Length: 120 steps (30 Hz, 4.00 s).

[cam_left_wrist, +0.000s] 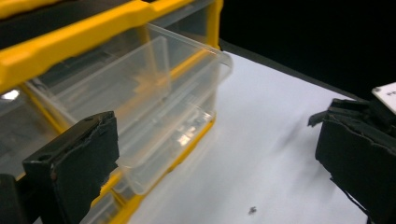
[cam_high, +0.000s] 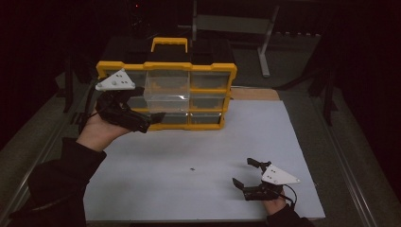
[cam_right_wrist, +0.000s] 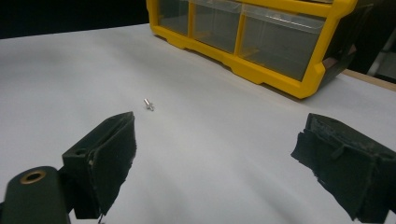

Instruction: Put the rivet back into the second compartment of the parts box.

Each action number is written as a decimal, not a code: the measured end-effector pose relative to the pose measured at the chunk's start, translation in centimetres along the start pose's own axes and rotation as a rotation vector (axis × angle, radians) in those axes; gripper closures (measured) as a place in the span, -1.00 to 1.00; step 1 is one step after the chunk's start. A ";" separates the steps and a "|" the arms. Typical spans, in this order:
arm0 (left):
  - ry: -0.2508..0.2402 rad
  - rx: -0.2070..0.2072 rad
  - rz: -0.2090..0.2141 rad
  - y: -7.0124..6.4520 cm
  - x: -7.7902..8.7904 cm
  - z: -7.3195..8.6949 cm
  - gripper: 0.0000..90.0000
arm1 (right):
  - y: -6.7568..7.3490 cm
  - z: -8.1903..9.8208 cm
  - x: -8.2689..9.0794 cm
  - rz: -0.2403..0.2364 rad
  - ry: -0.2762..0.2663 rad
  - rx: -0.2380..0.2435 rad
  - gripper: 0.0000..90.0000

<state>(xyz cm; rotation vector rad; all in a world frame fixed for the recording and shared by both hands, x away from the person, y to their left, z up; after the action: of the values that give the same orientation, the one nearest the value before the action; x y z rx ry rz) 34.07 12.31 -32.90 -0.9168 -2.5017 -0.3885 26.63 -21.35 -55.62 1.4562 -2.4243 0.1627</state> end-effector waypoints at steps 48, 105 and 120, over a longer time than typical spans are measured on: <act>0.038 -0.079 0.389 -8.0 -10.6 12.1 -0.95 | -0.2 0.1 0.1 -0.001 -0.004 -0.006 -0.77; 0.268 -0.183 0.390 -10.3 -17.9 19.6 0.80 | -0.2 0.1 0.1 0.002 0.001 -0.006 -0.76; 0.223 -0.180 0.394 -10.0 -15.6 17.0 0.81 | -0.1 0.0 0.2 0.005 -0.002 -0.006 -0.77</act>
<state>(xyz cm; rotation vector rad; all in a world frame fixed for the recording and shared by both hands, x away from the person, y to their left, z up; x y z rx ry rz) 32.75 3.36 -56.32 -1.3266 -2.0492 -0.5543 26.67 -21.55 -55.57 1.4487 -2.4283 0.1555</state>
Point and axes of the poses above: each handheld gripper's, and its own axes: x roughly backward along the jaws, z roughly out of its underside, y roughly to its left, the point moved 6 cm from there along -x, roughly forward along the jaws, and after that the axes turned 13 degrees about -z, right-handed, at the moved point
